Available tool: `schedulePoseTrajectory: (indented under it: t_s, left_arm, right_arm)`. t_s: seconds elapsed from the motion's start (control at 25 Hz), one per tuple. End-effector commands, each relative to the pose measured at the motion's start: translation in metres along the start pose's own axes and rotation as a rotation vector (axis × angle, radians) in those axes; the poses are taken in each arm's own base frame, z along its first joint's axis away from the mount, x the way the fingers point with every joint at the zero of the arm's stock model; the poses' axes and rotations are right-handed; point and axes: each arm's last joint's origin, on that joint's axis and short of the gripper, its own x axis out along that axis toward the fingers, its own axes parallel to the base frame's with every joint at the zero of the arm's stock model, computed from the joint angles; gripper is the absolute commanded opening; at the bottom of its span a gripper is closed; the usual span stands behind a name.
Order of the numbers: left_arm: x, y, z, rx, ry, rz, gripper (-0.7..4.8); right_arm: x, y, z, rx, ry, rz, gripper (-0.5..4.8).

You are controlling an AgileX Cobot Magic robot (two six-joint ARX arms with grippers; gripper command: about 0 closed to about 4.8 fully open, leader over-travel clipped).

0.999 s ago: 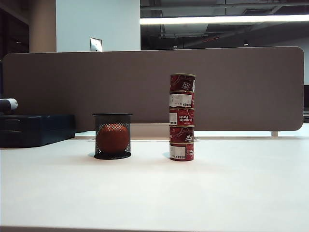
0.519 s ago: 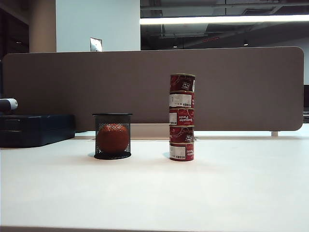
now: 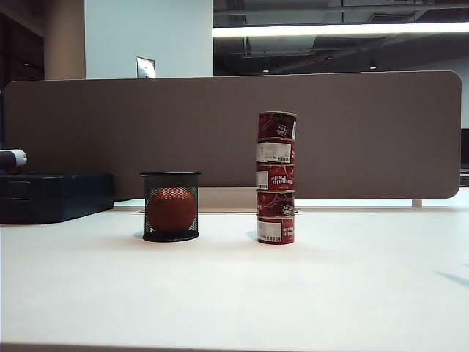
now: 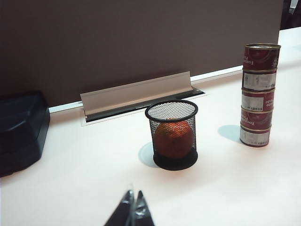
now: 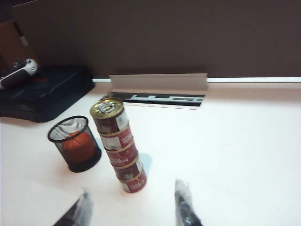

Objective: Take a can of tomato sauce from the stacked ones and place it on the table.

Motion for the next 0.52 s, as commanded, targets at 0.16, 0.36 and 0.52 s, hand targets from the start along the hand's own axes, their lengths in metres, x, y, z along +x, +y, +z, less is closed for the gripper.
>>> schedulePoseTrajectory:
  t_s: [0.16, 0.36, 0.52]
  left_arm:
    - [0.000, 0.000, 0.000, -0.001, 0.002, -0.006, -0.06]
    - [0.000, 0.000, -0.001, -0.007, 0.016, -0.008, -0.06]
    - [0.000, 0.000, -0.001, -0.008, 0.017, -0.008, -0.06]
  right_arm:
    - [0.028, 0.002, 0.022, -0.021, -0.026, 0.104, 2.99]
    - [0.061, 0.012, 0.020, -0.037, -0.040, 0.183, 3.73]
    - [0.088, 0.018, 0.015, -0.027, 0.002, 0.157, 4.79]
